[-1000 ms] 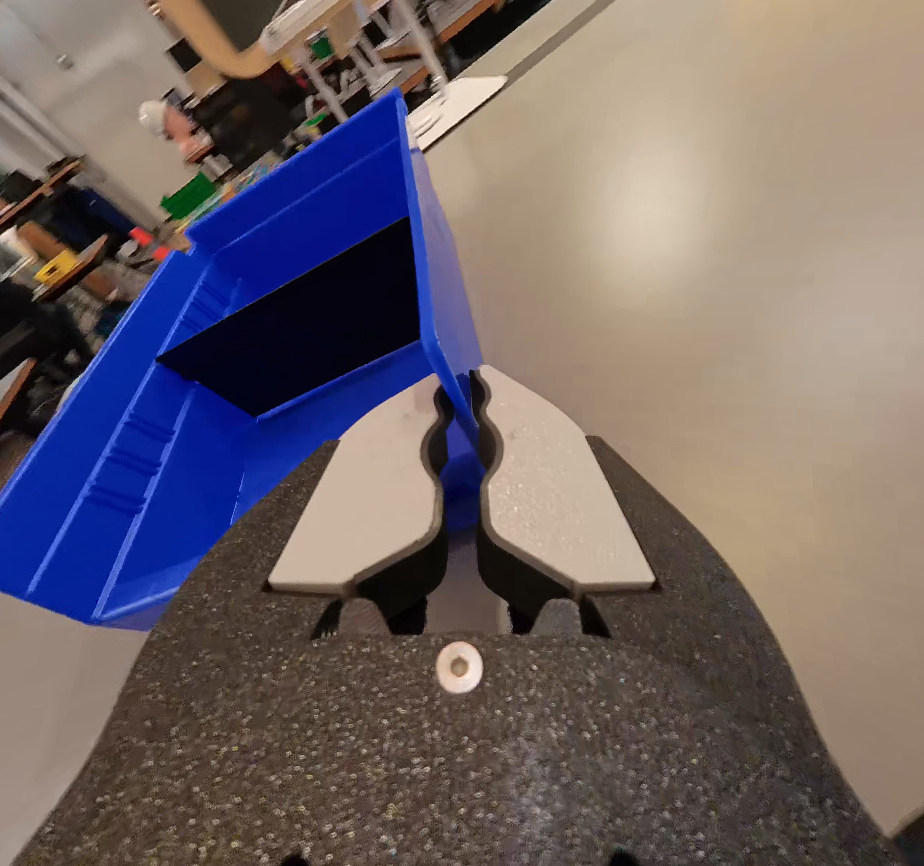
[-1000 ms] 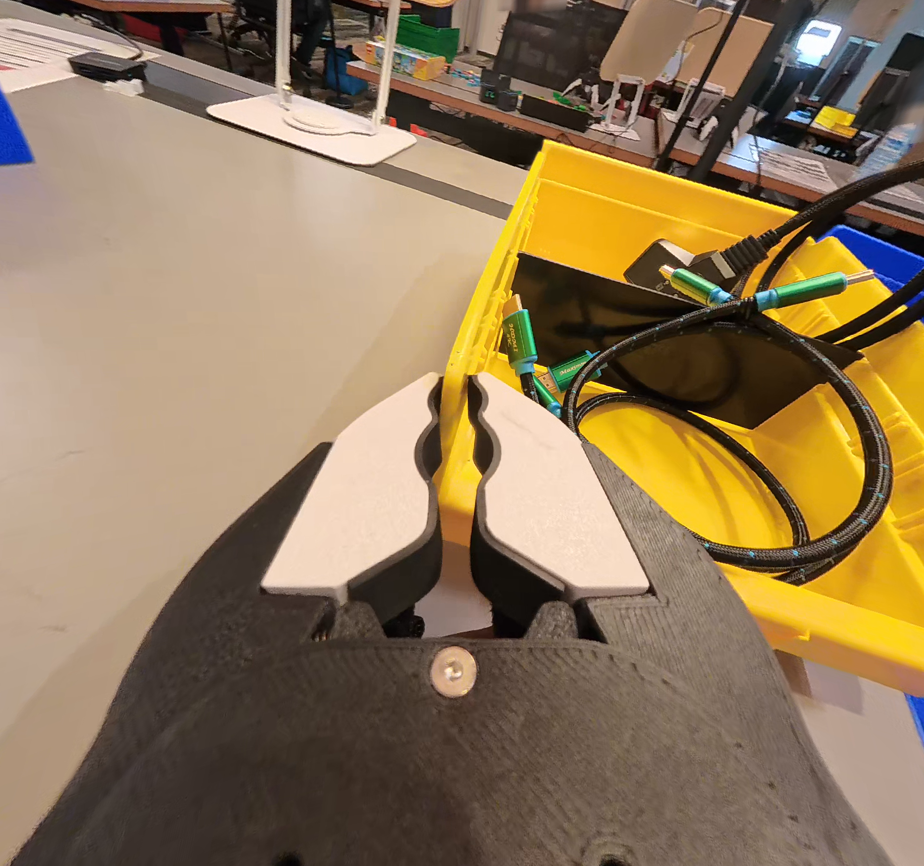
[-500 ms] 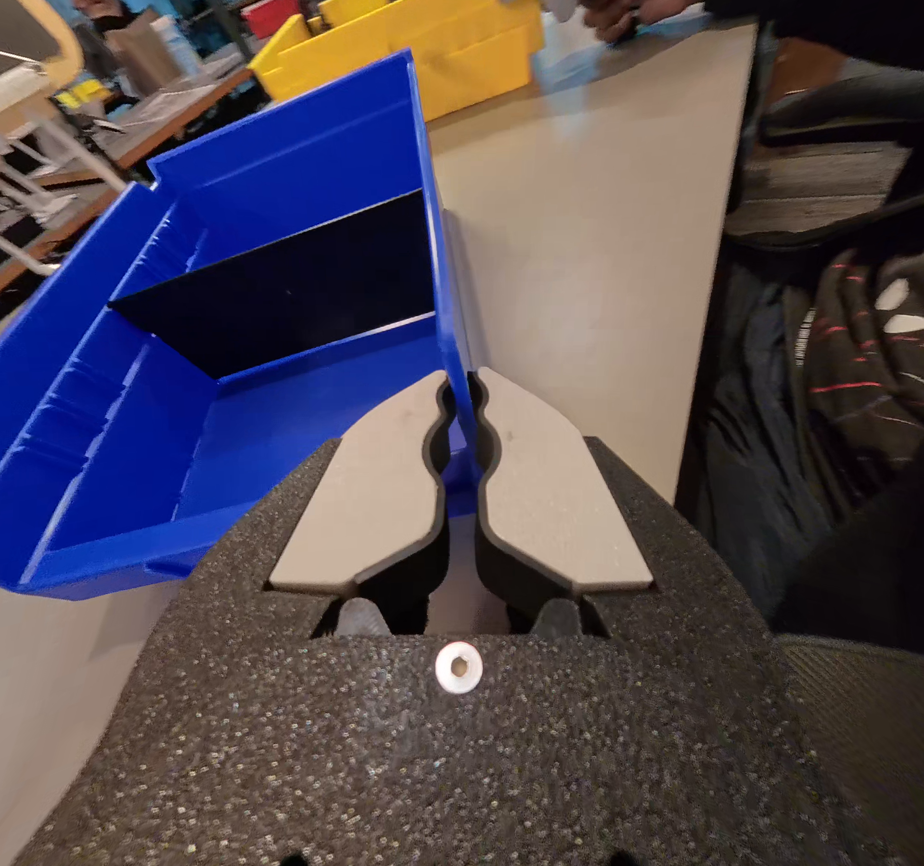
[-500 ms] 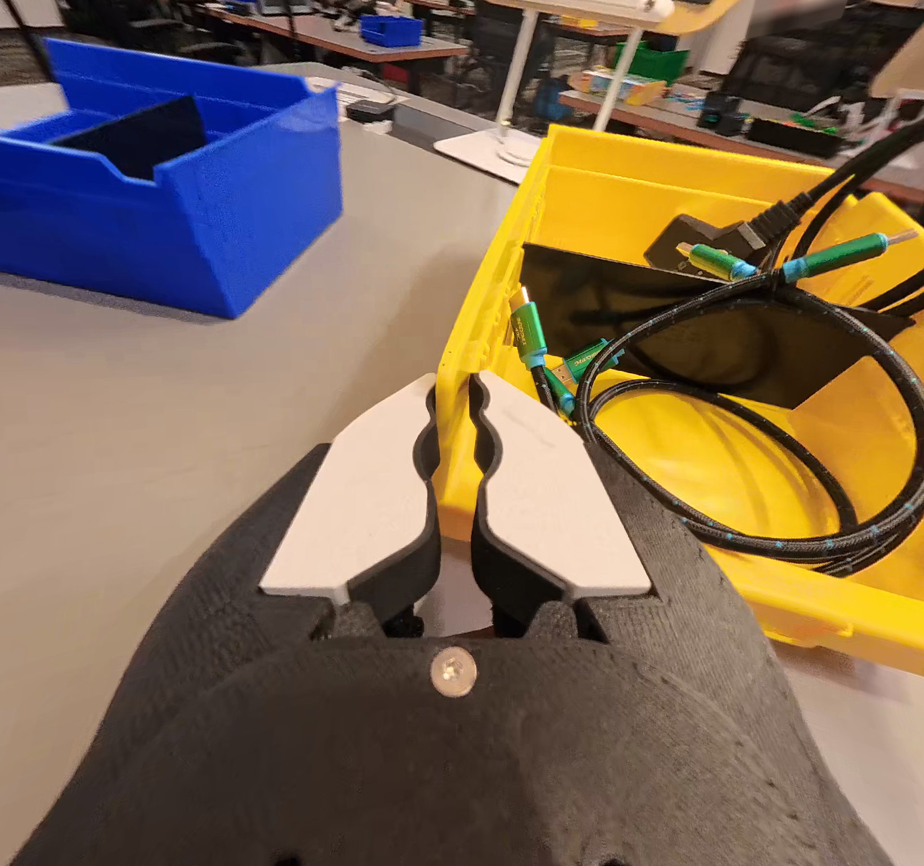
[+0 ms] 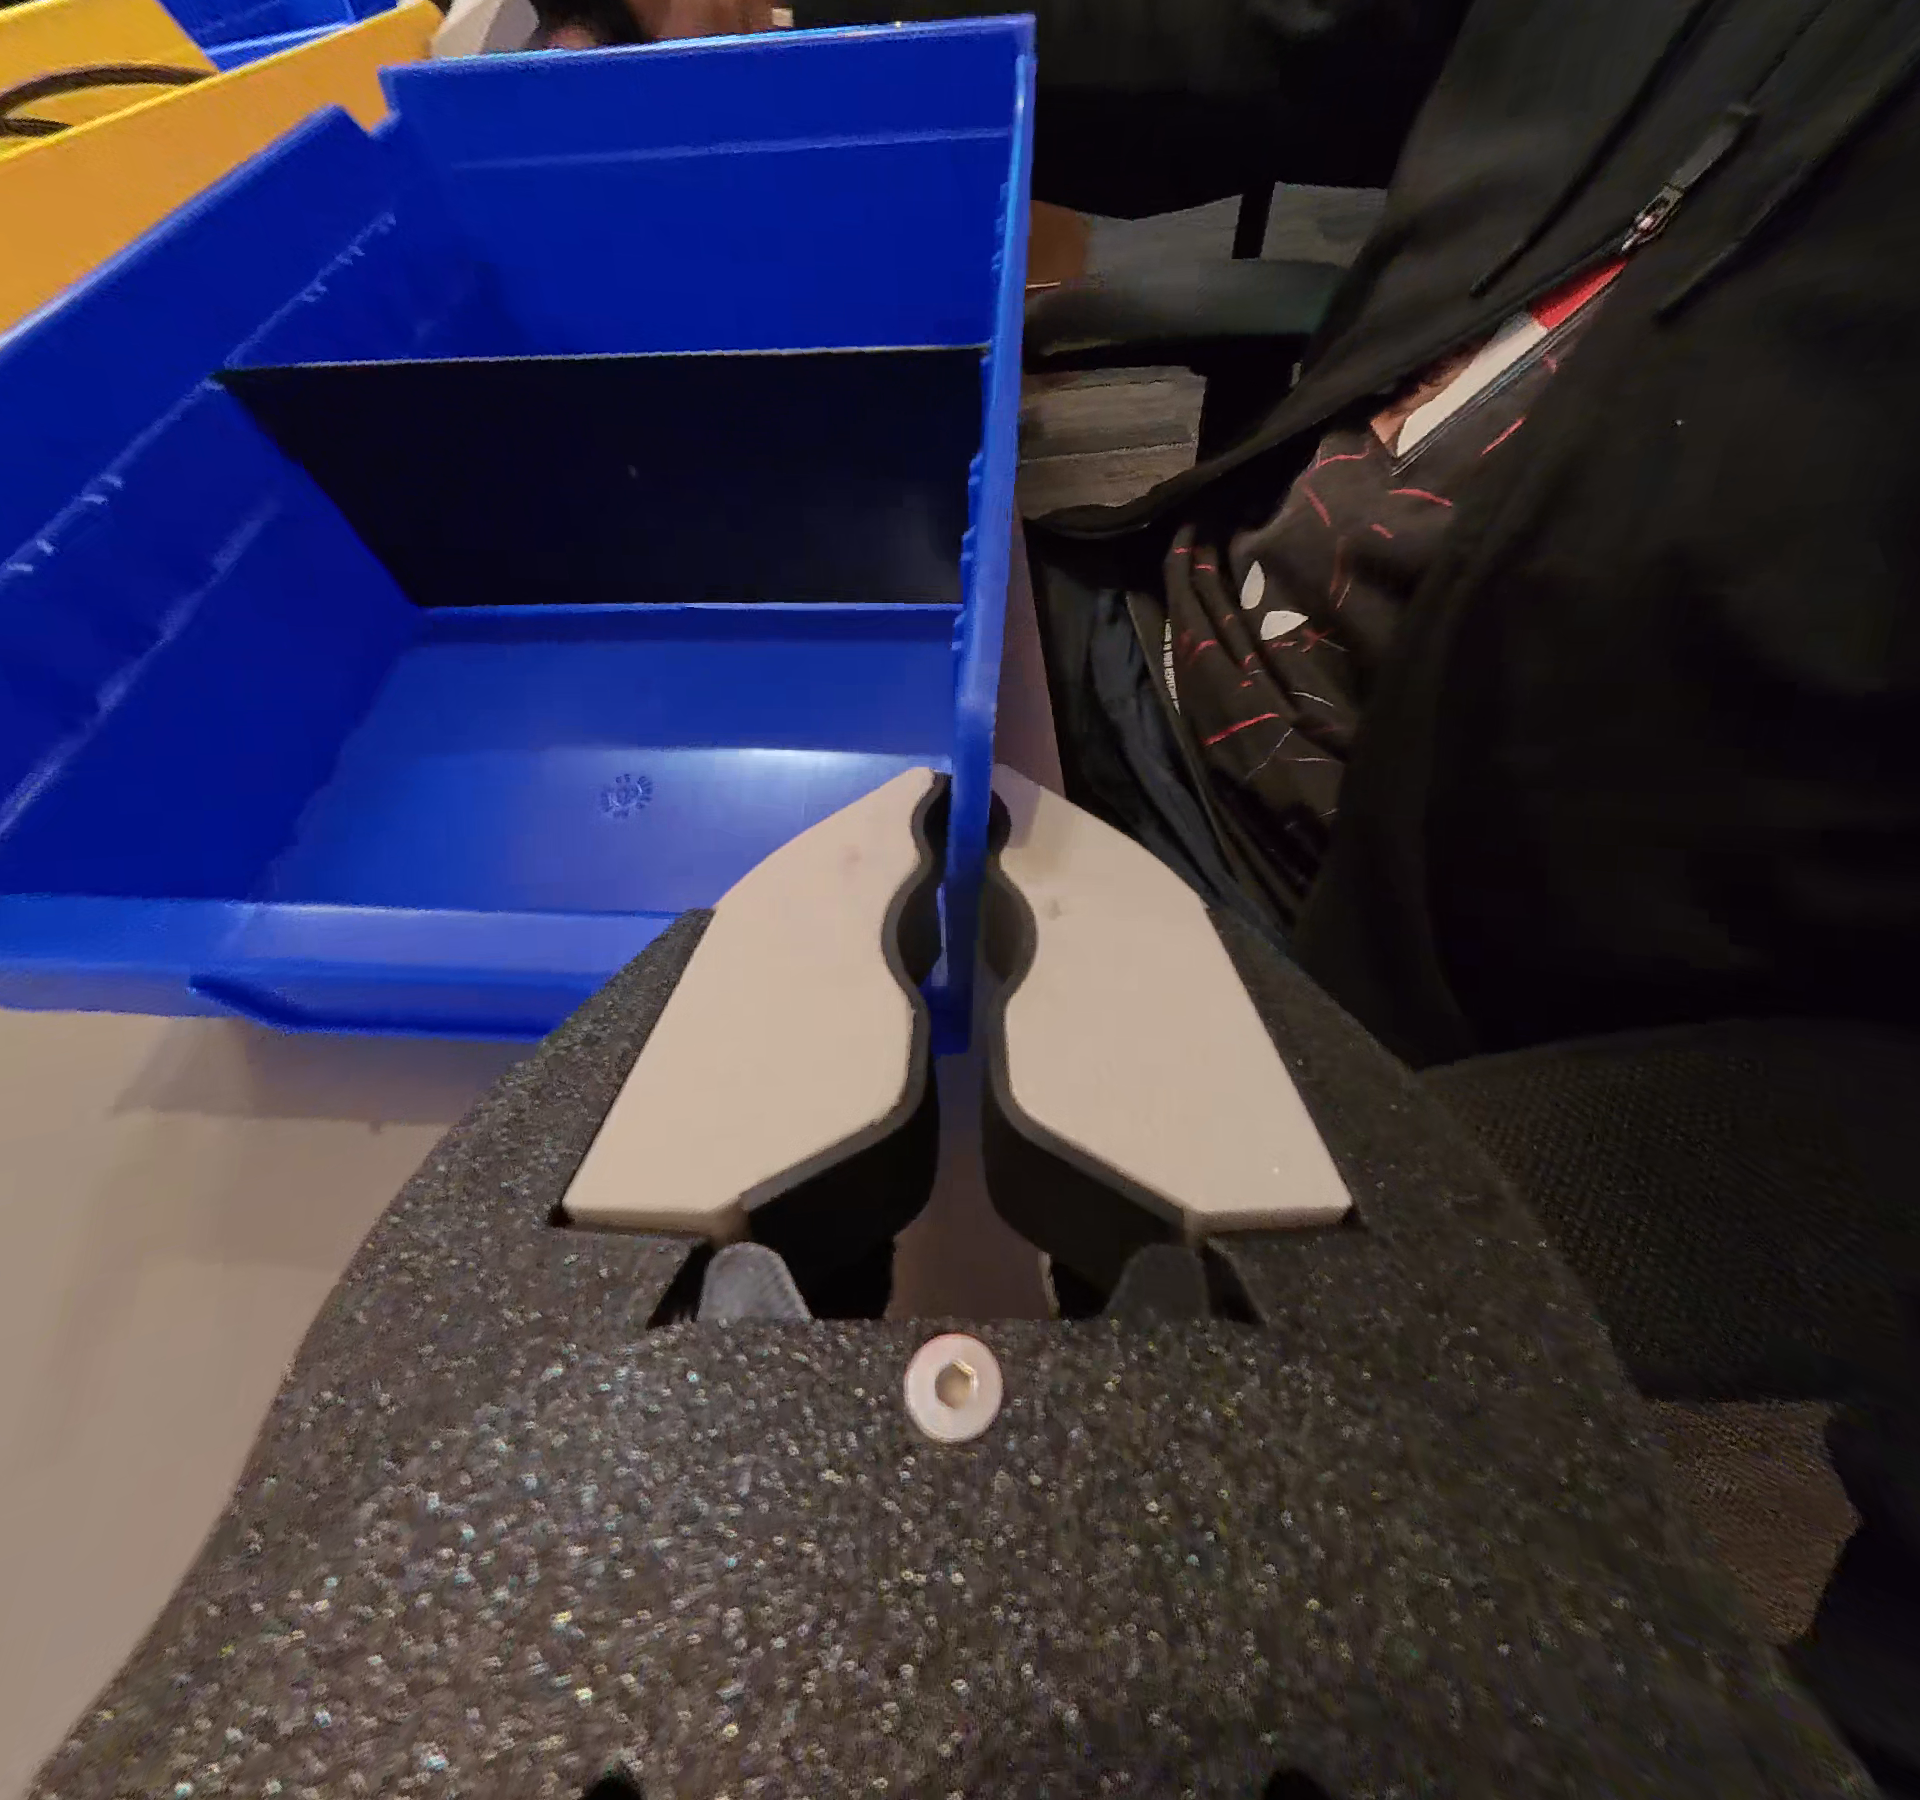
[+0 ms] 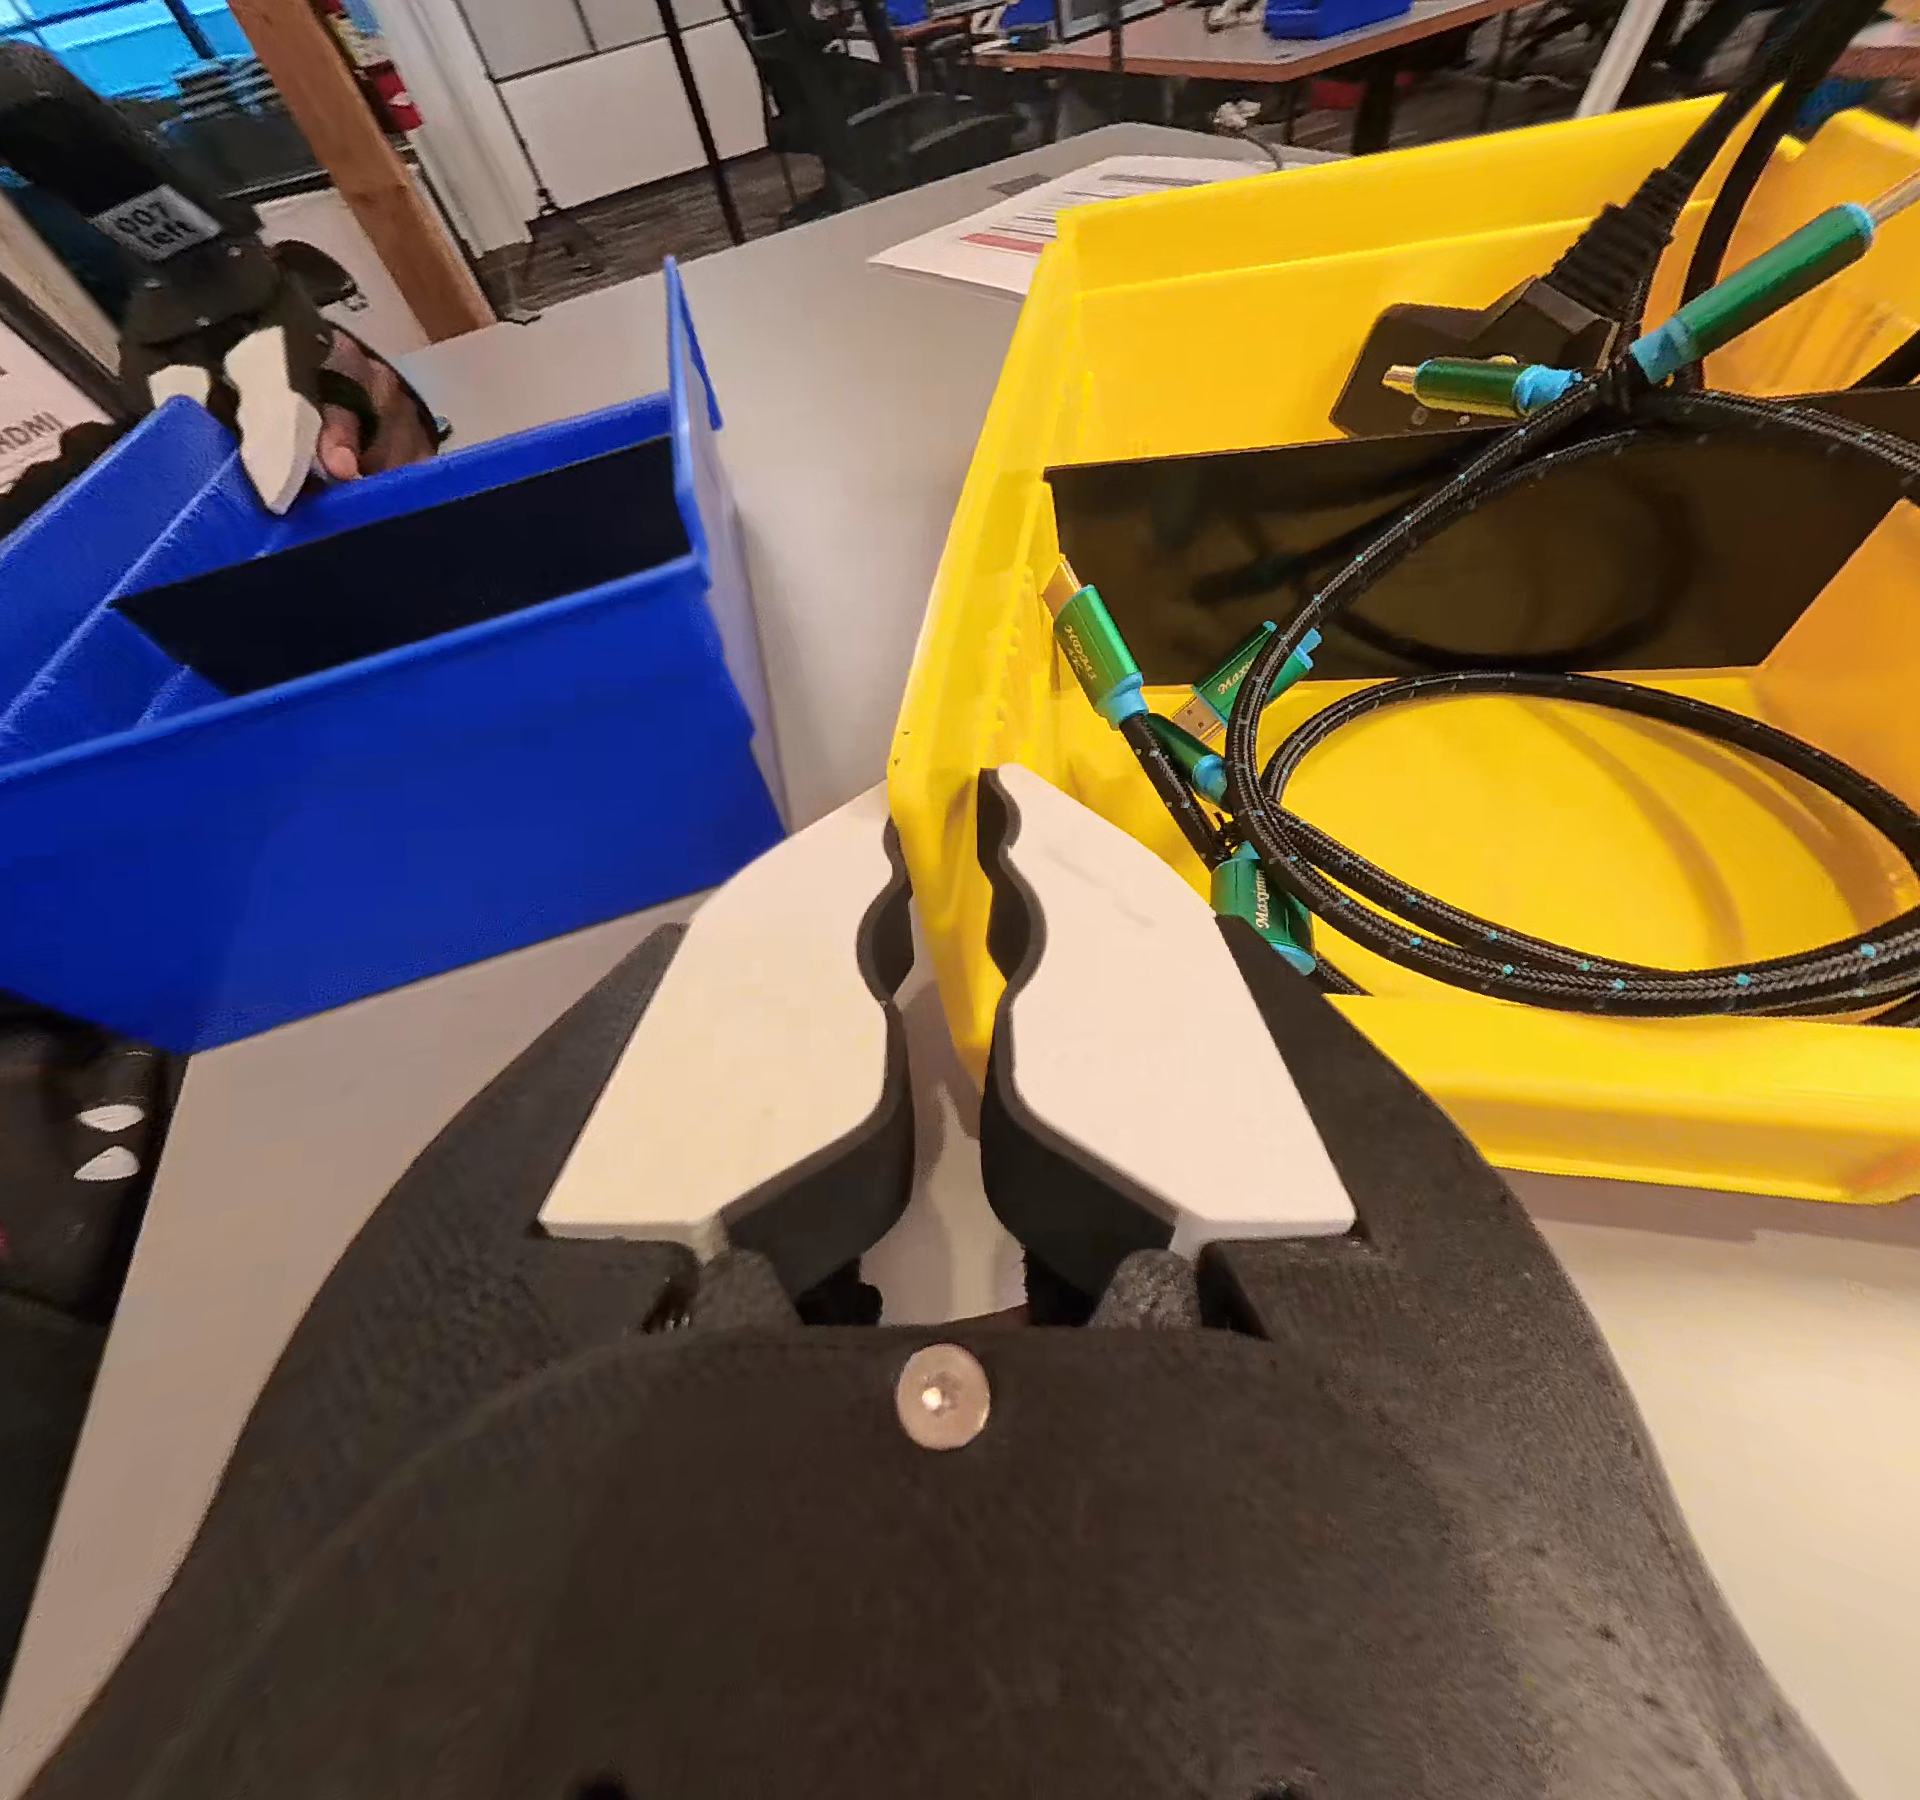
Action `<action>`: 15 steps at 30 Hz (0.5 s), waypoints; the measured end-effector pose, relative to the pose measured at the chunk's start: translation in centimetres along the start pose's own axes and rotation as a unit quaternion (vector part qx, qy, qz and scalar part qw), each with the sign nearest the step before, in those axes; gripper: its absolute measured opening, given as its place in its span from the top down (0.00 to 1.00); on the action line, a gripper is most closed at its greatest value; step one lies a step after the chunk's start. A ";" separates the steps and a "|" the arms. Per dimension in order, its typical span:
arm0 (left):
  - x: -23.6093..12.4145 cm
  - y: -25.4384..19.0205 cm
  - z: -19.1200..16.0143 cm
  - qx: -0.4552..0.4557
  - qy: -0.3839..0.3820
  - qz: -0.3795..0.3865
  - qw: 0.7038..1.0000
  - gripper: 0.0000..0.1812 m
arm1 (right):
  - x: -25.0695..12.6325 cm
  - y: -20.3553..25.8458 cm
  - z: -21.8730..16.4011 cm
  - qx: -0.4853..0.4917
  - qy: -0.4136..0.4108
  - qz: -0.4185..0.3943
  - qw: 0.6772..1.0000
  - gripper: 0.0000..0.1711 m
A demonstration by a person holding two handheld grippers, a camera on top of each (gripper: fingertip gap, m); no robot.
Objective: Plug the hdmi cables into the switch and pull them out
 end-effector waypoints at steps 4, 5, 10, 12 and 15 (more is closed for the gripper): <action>2.1 0.1 0.9 0.018 0.002 -0.004 1.000 0.99 | 2.0 -0.1 0.6 -0.002 0.005 0.031 0.999 0.94; 2.7 0.2 1.2 0.024 0.003 -0.002 1.000 0.99 | 2.5 -0.1 0.8 -0.005 0.006 0.040 0.999 0.93; 4.5 0.4 2.0 0.039 0.003 -0.014 0.999 0.99 | 4.6 -0.5 1.5 -0.005 0.012 0.079 0.997 0.93; 4.8 0.5 2.1 0.036 0.002 -0.021 0.999 0.99 | 5.2 -0.8 1.7 0.000 0.015 0.093 0.996 0.93; 5.6 0.6 2.5 0.040 0.002 -0.022 0.999 0.99 | 6.1 -0.8 2.0 0.000 0.018 0.109 0.994 0.93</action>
Point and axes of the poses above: each gripper's, where its closed fingertips meet, x out along the fingers, z out of its top, y = z × x across the jaws, the point moved 5 cm from there along -x, back along the fingers, and after that the axes turned 12 degrees about -z, right-handed, at the moved point
